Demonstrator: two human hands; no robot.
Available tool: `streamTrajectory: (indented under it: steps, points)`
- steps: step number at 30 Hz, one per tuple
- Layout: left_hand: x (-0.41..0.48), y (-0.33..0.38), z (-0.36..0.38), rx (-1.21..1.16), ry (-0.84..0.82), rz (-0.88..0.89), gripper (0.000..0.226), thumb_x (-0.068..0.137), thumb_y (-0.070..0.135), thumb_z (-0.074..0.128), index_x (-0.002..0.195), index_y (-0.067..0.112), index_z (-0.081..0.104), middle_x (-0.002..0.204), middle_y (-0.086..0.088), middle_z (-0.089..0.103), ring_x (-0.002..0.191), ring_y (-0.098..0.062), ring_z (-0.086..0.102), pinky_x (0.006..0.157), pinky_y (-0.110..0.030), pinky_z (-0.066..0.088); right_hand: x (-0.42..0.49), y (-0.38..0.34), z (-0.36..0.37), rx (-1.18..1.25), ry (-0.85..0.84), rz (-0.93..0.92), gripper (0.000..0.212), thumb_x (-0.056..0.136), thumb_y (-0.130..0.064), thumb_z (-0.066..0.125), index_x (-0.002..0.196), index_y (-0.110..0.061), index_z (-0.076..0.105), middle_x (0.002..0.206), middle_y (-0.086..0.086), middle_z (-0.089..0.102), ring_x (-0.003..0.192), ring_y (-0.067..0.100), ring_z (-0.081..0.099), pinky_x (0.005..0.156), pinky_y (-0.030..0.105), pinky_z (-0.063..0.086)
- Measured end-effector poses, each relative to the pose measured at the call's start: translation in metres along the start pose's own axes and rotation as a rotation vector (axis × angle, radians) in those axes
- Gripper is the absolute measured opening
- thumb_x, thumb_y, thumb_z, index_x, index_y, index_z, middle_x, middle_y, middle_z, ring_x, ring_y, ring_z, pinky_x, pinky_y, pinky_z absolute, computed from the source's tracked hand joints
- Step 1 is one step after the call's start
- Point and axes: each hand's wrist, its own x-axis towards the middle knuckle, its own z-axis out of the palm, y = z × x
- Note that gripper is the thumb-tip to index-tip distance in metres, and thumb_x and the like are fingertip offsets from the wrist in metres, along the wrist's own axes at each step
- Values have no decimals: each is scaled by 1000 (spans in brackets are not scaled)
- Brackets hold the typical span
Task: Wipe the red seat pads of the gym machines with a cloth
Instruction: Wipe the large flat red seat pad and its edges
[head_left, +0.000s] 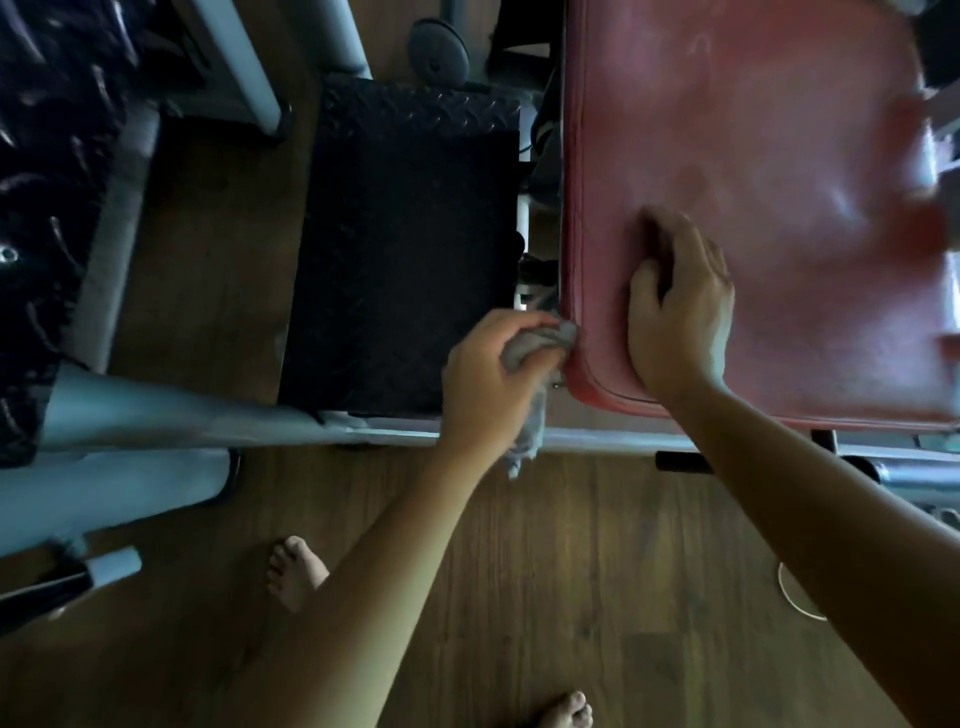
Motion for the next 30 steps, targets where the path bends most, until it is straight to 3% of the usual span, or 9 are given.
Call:
streamTrajectory:
  steps: [4,8,11,14,18,23,26,30]
  points:
    - [9,0,1,43,8,44,22,89,12,74,111,14,72,108,4,72,103,-7,69,95,-35,56,2,3,-7,42,-47,6,46,93,-4,48,136,-15,59,126,3,64,123,25,56,104,40,46]
    - [-10,1,1,22,-33,58,24,90,10,73,112,18,70,108,8,72,105,-4,68,97,-27,54,10,11,-26,56,-169,5,50,93,-6,49,138,-25,57,129,-11,60,119,13,56,105,39,47]
    - [0,1,-1,58,-43,54,24,89,9,74,112,16,72,108,9,73,106,-3,68,98,-28,53,16,35,-40,-90,-117,-56,48,91,-18,48,137,-25,57,143,-6,54,129,20,52,113,48,38]
    - [6,2,-6,86,-78,59,25,88,10,74,113,15,72,108,9,73,105,-2,67,97,-27,54,14,54,-46,-262,-86,-25,49,96,-30,44,143,-23,52,153,-3,46,144,23,36,120,46,23]
    - [12,11,-10,93,-69,43,26,88,15,75,114,16,73,109,10,72,106,-2,67,97,-26,54,10,56,-39,-230,4,-23,45,95,-22,47,140,-21,56,150,-3,51,143,21,38,119,42,25]
    - [50,52,2,33,-42,57,37,96,20,67,133,21,64,125,17,65,120,5,59,104,-21,47,10,57,-40,-226,35,-32,47,91,-19,47,136,-19,59,148,-2,53,141,24,41,115,44,29]
    - [81,64,10,167,-96,144,51,95,27,64,144,23,54,140,14,59,130,2,53,112,-28,44,10,57,-40,-238,35,-30,47,92,-21,45,137,-19,58,148,-2,53,141,24,40,115,44,28]
    - [100,47,10,490,-159,340,49,99,38,53,147,26,51,151,13,51,134,-4,50,113,-39,39,11,60,-40,-258,29,-38,46,94,-23,43,138,-20,58,149,-2,52,142,23,40,114,43,28]
